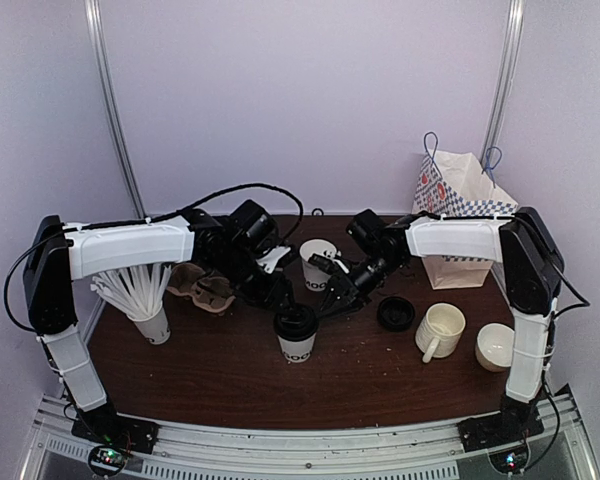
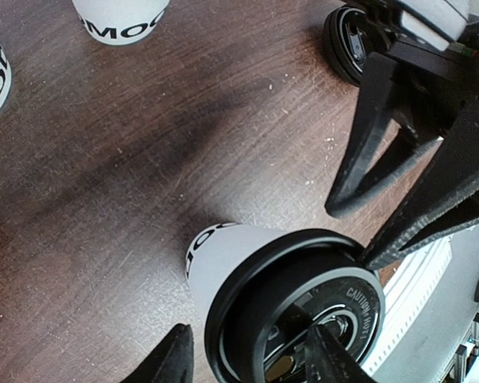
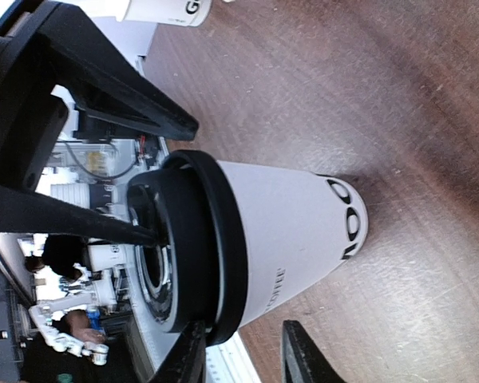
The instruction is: Pack the takeout coffee
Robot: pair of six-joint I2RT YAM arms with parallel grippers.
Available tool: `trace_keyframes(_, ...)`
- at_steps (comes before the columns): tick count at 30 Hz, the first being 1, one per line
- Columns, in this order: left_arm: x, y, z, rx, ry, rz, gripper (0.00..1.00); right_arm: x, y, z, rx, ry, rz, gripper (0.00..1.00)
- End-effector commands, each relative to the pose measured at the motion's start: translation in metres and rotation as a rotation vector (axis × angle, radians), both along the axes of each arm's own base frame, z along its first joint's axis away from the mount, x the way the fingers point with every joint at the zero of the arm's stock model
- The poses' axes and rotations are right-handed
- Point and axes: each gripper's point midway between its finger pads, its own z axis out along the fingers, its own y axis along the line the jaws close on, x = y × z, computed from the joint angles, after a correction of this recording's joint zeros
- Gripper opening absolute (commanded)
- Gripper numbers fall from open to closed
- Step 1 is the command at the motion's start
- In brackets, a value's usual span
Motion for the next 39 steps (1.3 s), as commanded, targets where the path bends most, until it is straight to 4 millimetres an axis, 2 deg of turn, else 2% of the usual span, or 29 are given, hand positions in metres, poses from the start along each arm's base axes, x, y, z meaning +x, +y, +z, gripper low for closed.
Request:
trace_keyframes(1, -0.003, 0.017, -0.031, 0.094, 0.032, 0.021, 0.50, 0.006, -0.027, -0.059, -0.288, -0.056, -0.029, 0.26)
trace_keyframes(6, -0.004, 0.027, -0.041, 0.129, 0.017, 0.035, 0.50, 0.003, -0.033, -0.082, -0.432, -0.157, 0.008, 0.16)
trace_keyframes(9, -0.002, 0.036, -0.047, 0.185, -0.050, 0.046, 0.47, 0.002, -0.031, -0.085, -0.483, -0.239, 0.039, 0.13)
trace_keyframes(12, -0.004, 0.037, -0.044, 0.177, -0.080, 0.043, 0.47, 0.005, -0.026, -0.075, -0.465, -0.273, 0.052, 0.14)
trace_keyframes(13, -0.004, 0.036, -0.041, 0.162, -0.087, 0.041, 0.47, 0.008, -0.026, -0.068, -0.460, -0.285, 0.057, 0.15)
trace_keyframes(15, -0.003, 0.033, -0.035, 0.139, -0.104, 0.035, 0.47, 0.016, -0.017, -0.042, -0.374, -0.285, 0.049, 0.19)
trace_keyframes(17, -0.001, 0.029, -0.026, 0.107, -0.126, 0.027, 0.47, 0.016, -0.006, -0.009, -0.228, -0.277, 0.072, 0.26)
trace_keyframes(18, 0.000, 0.027, -0.022, 0.094, -0.137, 0.026, 0.47, 0.015, -0.003, 0.011, -0.150, -0.276, 0.079, 0.30)
trace_keyframes(20, 0.001, 0.025, -0.019, 0.079, -0.145, 0.026, 0.47, 0.012, -0.001, 0.038, -0.052, -0.278, 0.081, 0.40)
trace_keyframes(22, 0.001, 0.023, -0.019, 0.074, -0.142, 0.023, 0.47, 0.001, -0.001, 0.051, 0.015, -0.276, 0.102, 0.49)
trace_keyframes(24, 0.000, 0.022, -0.022, 0.073, -0.135, 0.019, 0.47, -0.011, -0.001, 0.050, 0.053, -0.236, 0.109, 0.57)
trace_keyframes(27, -0.001, 0.020, -0.023, 0.055, -0.122, 0.025, 0.46, -0.026, 0.000, 0.035, 0.054, -0.174, 0.126, 0.61)
trace_keyframes(33, 0.001, 0.016, -0.015, 0.026, -0.127, 0.033, 0.46, -0.041, 0.018, 0.018, 0.081, -0.028, 0.141, 0.56)
trace_keyframes(35, 0.000, 0.016, -0.014, 0.023, -0.128, 0.034, 0.45, -0.040, 0.025, 0.017, 0.104, 0.014, 0.130, 0.49)
trace_keyframes(39, 0.000, 0.017, -0.015, 0.028, -0.129, 0.030, 0.45, -0.037, 0.033, 0.015, 0.127, 0.078, 0.102, 0.45)
